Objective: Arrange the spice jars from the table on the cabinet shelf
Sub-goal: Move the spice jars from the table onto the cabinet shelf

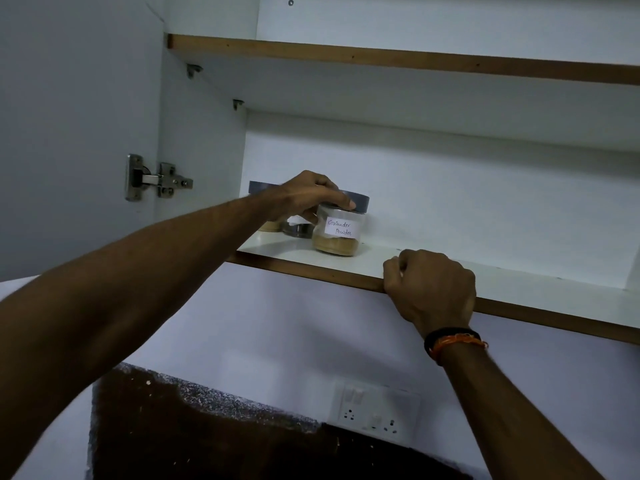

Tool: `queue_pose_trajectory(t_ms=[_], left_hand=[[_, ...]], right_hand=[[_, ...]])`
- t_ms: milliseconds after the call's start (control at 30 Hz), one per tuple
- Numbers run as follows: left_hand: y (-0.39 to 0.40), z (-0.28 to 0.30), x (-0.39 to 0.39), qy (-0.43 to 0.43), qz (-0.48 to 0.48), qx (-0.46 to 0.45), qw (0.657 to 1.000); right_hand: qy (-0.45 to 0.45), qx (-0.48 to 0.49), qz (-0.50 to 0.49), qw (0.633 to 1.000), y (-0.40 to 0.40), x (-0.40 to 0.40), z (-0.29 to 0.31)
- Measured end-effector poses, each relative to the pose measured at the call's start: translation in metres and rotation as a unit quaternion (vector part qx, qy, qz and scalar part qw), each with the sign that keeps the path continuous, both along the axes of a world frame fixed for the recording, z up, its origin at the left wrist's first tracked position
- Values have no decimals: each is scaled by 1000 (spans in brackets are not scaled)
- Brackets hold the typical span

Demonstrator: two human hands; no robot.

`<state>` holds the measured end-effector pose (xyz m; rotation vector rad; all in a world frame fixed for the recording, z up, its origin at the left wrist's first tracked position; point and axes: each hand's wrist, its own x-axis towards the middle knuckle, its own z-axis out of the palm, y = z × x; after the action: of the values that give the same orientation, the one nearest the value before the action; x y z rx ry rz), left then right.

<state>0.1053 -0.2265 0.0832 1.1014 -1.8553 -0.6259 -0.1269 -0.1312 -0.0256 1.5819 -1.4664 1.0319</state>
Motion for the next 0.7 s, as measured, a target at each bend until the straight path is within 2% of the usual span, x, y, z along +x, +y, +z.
queue_pose_trajectory(t_ms=[133, 233, 467, 700], left_hand=[[-17, 3, -4, -27, 5, 6, 1000], [-25, 8, -6, -97, 19, -7, 995], [-28, 26, -9, -297, 56, -141, 943], [-35, 28, -14, -377, 87, -190, 902]], right_hand=[[-2, -28, 4, 1000, 0, 1, -1], [0, -27, 4, 1000, -1, 0, -2], [-14, -9, 8, 1000, -3, 0, -3], [-8, -10, -3, 1000, -1, 0, -2]])
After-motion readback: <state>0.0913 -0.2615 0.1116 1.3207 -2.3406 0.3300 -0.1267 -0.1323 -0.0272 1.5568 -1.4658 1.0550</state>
